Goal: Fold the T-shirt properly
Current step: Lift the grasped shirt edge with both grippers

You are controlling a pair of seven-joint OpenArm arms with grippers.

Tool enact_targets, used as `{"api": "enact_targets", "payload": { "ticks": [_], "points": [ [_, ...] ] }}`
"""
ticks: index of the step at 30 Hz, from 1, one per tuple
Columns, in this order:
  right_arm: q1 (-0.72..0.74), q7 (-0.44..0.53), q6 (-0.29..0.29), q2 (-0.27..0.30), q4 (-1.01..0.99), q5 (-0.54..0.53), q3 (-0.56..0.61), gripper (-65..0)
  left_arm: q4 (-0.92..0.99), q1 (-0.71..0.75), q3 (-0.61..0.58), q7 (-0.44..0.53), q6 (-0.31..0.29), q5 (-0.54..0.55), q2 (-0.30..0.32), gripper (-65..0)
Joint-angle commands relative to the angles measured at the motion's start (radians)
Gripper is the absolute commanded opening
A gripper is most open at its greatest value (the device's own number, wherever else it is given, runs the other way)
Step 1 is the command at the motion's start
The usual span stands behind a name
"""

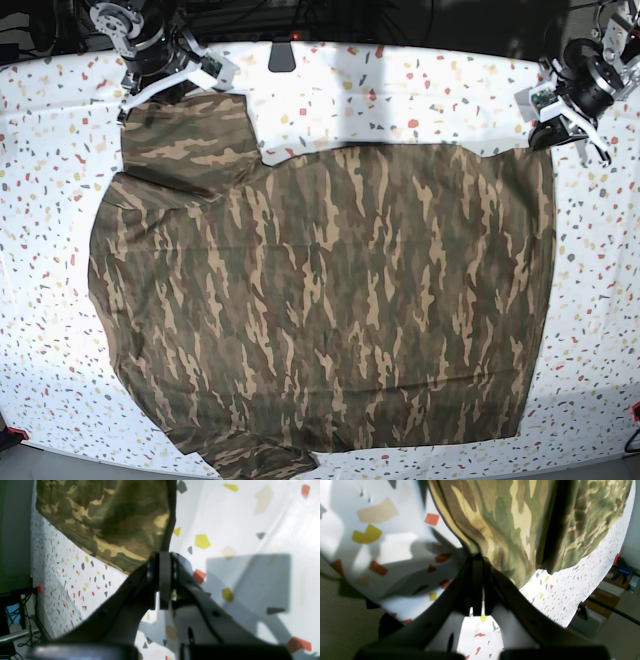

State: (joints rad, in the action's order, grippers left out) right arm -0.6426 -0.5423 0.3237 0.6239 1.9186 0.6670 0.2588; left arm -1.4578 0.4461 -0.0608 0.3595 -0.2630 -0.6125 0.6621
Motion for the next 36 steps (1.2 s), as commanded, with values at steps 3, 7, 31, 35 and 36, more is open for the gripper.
{"api": "enact_targets", "payload": {
  "ticks": [3, 7, 31, 35, 36],
  "points": [
    [-0.001, -0.001, -0.013, 0.011, 0.014, 0.007, -0.003, -65.0, -0.011, 0.000, 0.006, 0.009, 0.009, 0.004, 0.017, -65.0],
    [-0.001, -0.018, -0.116, 0.011, 0.018, 0.014, -0.003, -65.0, -0.011, 0.000, 0.006, 0.009, 0.010, 0.003, 0.018, -65.0],
    [0.134, -0.103, -0.307, 0.052, 0.056, -0.103, -0.003, -65.0, -0.011, -0.070, 0.008, 0.003, 0.170, 0.033, 0.018, -65.0],
    [0.150, -0.097, -0.303, 0.052, 0.056, -0.103, -0.003, -65.0, -0.011, -0.081, 0.008, 0.000, 0.170, 0.074, 0.017, -65.0],
    [0.149, -0.098, -0.292, 0.052, 0.056, -0.103, -0.003, -65.0, -0.011, -0.080, 0.008, 0.000, 0.170, 0.075, 0.017, -65.0]
  ]
}}
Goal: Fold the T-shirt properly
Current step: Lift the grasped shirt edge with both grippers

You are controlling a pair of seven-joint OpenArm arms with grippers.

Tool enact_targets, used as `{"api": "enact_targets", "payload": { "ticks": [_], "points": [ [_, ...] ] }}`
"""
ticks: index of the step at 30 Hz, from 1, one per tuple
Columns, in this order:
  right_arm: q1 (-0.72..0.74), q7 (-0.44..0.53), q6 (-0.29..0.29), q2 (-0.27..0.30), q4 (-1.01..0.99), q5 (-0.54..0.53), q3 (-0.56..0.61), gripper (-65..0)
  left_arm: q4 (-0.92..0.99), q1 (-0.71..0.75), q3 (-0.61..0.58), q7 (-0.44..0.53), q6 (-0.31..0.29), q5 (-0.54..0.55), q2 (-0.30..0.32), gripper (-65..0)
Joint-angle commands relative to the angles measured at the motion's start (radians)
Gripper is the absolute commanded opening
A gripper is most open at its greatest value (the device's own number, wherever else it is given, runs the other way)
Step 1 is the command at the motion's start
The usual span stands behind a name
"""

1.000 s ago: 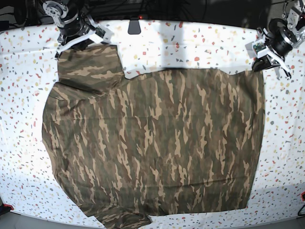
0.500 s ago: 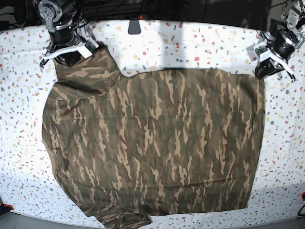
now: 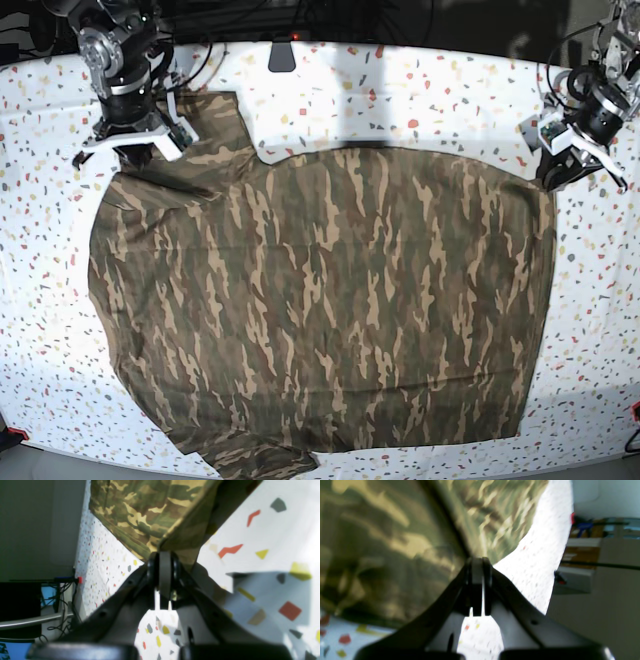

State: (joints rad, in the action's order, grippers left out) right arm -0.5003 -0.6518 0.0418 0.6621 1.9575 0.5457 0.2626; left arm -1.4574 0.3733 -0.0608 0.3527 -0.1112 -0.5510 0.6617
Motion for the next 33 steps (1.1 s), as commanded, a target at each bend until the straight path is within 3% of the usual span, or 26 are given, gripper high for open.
{"api": "enact_targets", "payload": {
  "ticks": [1, 3, 8, 11, 14, 16, 27, 31, 33],
  "points": [
    [0.003, 0.001, 0.021, 0.014, 0.017, 0.018, -0.007, -65.0, -0.011, -0.007, 0.008, 0.003, 0.018, 0.014, 0.018, -65.0],
    [-0.008, -0.040, 0.103, 0.015, 0.017, 0.011, -0.007, -65.0, -0.011, -0.004, 0.008, -0.003, 0.018, 0.014, 0.018, -65.0],
    [-0.084, -0.056, 0.246, 0.066, 0.017, -0.081, -0.007, -65.0, -0.011, -0.002, 0.008, -0.008, 0.018, 0.014, 0.018, -65.0],
    [-0.135, -0.045, 0.330, 0.092, 0.017, -0.085, -0.007, -47.0, -0.011, -0.002, 0.008, -0.008, 0.018, 0.014, 0.018, -65.0],
    [-0.160, 0.004, 0.333, 0.090, 0.017, -0.085, -0.007, -33.7, -0.011, -0.002, 0.008, -0.007, 0.018, 0.043, 0.017, -65.0],
    [-0.159, 0.031, 0.320, 0.083, 0.017, -0.082, -0.007, -29.6, -0.011, -0.002, 0.008, -0.008, 0.018, 0.065, 0.017, -65.0],
    [-0.138, 0.220, 0.320, 0.082, -0.023, -0.052, -0.007, -29.3, -0.011, -0.002, 0.008, -0.007, 0.018, 0.063, 0.017, -65.0],
    [-0.086, 0.180, 0.314, 0.078, -0.094, -0.050, -0.007, -29.4, -0.011, -0.002, 0.008, -0.007, 0.018, 0.063, 0.017, -65.0],
    [-0.060, 0.150, 0.280, 0.078, -0.123, -0.020, -0.007, -29.4, -0.011, -0.002, 0.008, -0.007, 0.018, 0.063, 0.017, -65.0]
  ]
}}
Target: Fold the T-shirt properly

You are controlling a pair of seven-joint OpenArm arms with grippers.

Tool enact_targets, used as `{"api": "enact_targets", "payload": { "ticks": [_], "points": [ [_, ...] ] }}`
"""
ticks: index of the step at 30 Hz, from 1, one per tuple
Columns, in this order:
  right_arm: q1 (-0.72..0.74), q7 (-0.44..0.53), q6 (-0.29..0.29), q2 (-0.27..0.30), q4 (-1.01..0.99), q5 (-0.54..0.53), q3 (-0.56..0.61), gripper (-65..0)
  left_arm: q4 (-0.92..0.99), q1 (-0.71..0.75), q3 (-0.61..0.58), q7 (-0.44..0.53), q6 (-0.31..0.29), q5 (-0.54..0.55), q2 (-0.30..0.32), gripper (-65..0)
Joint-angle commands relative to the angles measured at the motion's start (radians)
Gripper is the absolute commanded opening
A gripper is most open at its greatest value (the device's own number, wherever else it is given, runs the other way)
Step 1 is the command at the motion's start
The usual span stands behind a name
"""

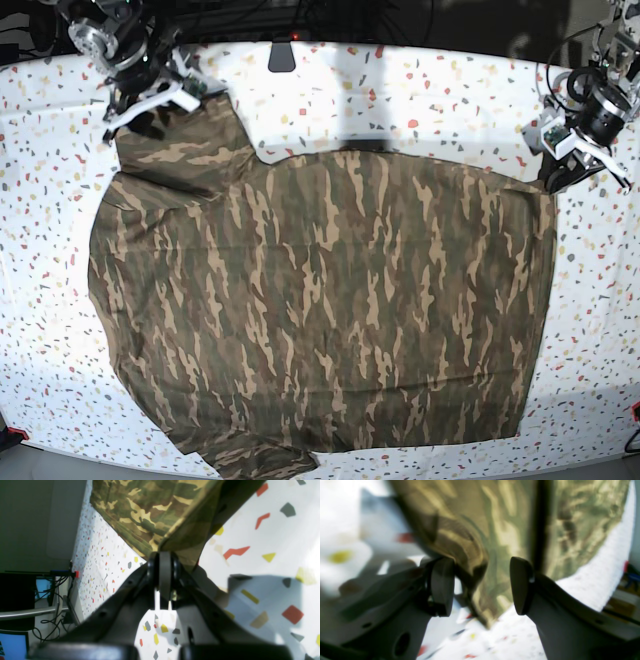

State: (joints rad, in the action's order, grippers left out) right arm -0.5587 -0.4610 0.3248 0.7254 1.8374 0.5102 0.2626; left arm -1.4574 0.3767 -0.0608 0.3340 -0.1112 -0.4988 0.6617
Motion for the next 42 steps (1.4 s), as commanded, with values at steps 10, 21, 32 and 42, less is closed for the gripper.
{"api": "enact_targets", "payload": {
  "ticks": [10, 21, 32, 42],
  "points": [
    [0.023, 0.016, 0.057, 0.015, -0.020, 0.059, 0.006, -41.6, -0.011, -0.006, 0.008, 0.011, 0.018, 0.011, 0.018, -65.0],
    [0.021, -0.032, -0.012, 0.015, -0.004, 0.059, 0.013, -65.0, -0.011, -0.006, 0.008, 0.011, 0.018, 0.011, 0.017, -65.0],
    [0.089, -0.082, -0.128, 0.014, 0.097, -0.021, 0.013, -65.0, -0.011, -0.040, 0.008, 0.035, 0.018, 0.011, 0.009, -65.0],
    [0.278, -0.086, -0.128, 0.014, 0.096, -0.137, 0.013, -65.0, -0.010, -0.154, 0.008, -0.032, 0.017, 0.100, -0.105, -65.0]
  ]
}}
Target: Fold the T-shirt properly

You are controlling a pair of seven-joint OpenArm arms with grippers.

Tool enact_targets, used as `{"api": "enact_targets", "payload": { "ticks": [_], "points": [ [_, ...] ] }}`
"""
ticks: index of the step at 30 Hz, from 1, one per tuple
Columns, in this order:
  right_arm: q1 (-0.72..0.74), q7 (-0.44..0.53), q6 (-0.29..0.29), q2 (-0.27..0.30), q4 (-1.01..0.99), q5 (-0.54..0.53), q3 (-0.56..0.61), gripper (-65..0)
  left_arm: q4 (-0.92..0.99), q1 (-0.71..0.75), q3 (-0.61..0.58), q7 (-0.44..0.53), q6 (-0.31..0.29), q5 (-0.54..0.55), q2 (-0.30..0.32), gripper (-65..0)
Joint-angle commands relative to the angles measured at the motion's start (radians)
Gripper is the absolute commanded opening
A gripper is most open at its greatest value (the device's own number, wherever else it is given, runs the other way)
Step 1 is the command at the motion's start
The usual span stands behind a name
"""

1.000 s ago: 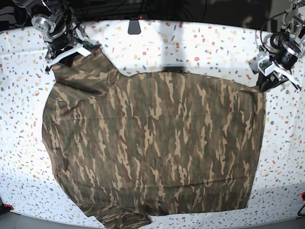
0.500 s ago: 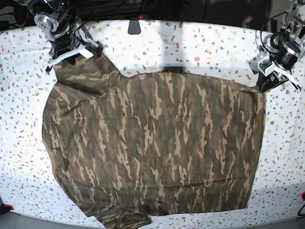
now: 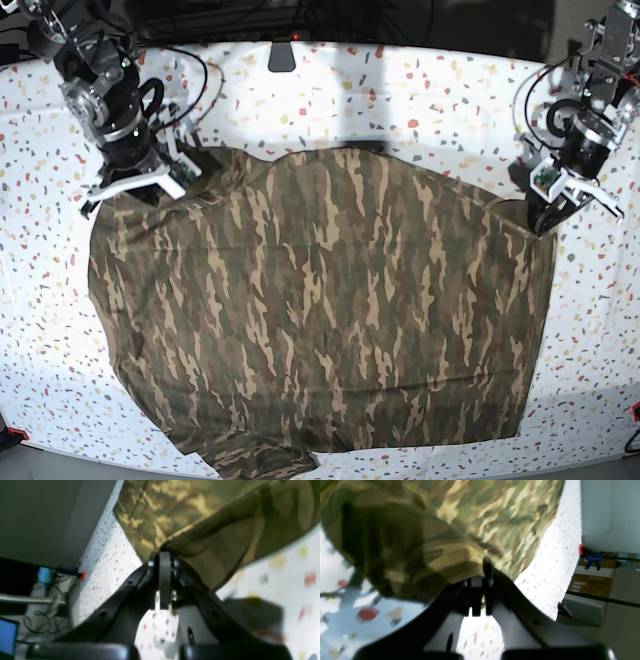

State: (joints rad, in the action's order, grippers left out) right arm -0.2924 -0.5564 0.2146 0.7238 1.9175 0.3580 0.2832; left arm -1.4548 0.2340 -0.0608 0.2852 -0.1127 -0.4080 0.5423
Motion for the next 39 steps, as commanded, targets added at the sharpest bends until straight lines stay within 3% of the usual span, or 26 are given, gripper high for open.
{"api": "enact_targets", "payload": {
  "ticks": [1, 6, 12, 16, 20, 27, 33, 39],
  "points": [
    [0.032, 0.009, -0.018, 0.016, 0.016, 0.000, -0.008, -65.0, -0.013, -0.023, 0.008, 0.000, 0.018, 0.020, 0.003, -65.0],
    [0.134, 0.009, -0.017, -0.002, 0.014, -0.080, -0.008, -65.0, -0.010, -0.111, 0.008, -0.093, 0.019, 0.024, -0.068, -65.0],
    [0.244, 0.021, -0.017, -0.079, -0.071, -0.088, -0.008, -65.0, -0.010, -0.203, 0.008, -0.238, 0.019, 0.027, -0.154, -65.0],
    [0.329, 0.056, 0.002, -0.129, -0.204, -0.138, -0.008, -65.0, -0.010, -0.243, 0.008, -0.339, 0.019, 0.170, -0.180, -65.0],
    [0.415, 0.063, 0.014, -0.168, -0.334, -0.164, -0.008, -65.0, -0.010, -0.275, 0.008, -0.347, 0.019, 0.211, -0.180, -65.0],
    [0.532, 0.063, 0.044, -0.173, -0.418, -0.229, -0.008, -65.0, 0.057, -0.322, 0.008, -0.363, 0.019, 0.215, -0.183, -65.0],
    [0.612, 0.068, 0.070, -0.184, -0.473, -0.284, -0.008, -65.0, 0.200, -0.372, 0.008, -0.254, 0.019, 0.230, -0.194, -65.0],
    [0.692, 0.089, 0.073, -0.184, -0.531, -0.284, -0.008, -65.0, 0.312, -0.450, 0.008, -0.246, 0.018, 0.229, -0.225, -65.0]
  ]
}}
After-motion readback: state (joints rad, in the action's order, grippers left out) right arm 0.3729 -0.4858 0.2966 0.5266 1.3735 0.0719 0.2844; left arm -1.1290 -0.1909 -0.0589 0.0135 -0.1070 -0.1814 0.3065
